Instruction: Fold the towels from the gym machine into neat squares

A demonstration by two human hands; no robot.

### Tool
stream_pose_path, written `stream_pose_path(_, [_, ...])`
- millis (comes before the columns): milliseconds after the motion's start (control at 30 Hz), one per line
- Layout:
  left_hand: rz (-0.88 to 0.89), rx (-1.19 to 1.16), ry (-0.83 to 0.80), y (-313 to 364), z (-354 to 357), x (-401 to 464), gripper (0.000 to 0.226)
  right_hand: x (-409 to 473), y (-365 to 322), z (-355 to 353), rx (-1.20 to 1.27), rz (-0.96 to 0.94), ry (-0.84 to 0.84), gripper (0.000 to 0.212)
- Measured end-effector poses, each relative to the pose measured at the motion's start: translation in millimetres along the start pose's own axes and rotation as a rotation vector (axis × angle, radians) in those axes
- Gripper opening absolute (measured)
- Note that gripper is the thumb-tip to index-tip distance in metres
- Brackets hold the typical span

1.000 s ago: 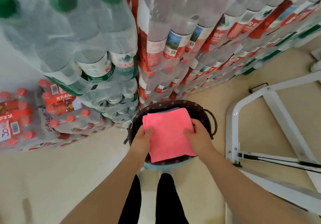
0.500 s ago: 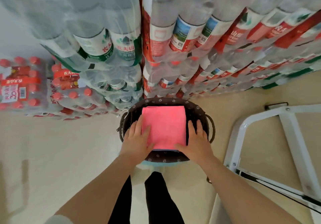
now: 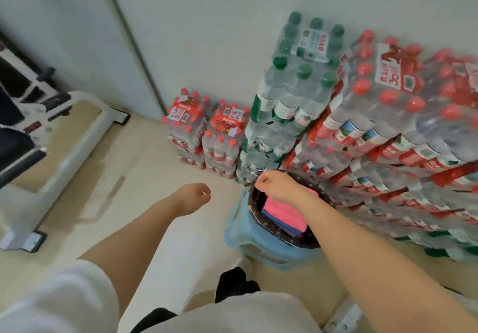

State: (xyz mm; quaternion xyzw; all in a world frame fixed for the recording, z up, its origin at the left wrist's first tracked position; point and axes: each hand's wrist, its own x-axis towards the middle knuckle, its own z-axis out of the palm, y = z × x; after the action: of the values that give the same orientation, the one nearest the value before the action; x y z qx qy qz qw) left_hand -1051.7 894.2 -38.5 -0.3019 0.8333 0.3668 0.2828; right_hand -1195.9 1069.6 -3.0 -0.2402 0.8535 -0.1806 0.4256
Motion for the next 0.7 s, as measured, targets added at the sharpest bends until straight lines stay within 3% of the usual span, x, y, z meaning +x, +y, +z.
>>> stream_pose_path(200, [-0.1, -0.188, 0.234, -137.4, -27.5, -98.8, 0.029, -12.5, -125.9, 87.1, -0.023, -0.162, -0.034, 0.035])
stream_pose_path(333, [-0.149, -0.363, 0.345, -239.6, -29.6, -186.4, 0.026, -38.9, -208.5, 189.7, -0.016, -0.238, -0.143, 0.013])
stream_pose_path(500, [-0.223, -0.386, 0.461, -369.2, -29.1, -294.8, 0.025, -76.6, -305.2, 322.8, 0.032, -0.343, -0.272, 0.012])
stream_pose_path(700, [-0.309, -0.75, 0.677, -487.5, -34.7, -406.7, 0.022, -118.1, -413.4, 445.5, -0.095, -0.467, -0.405, 0.012])
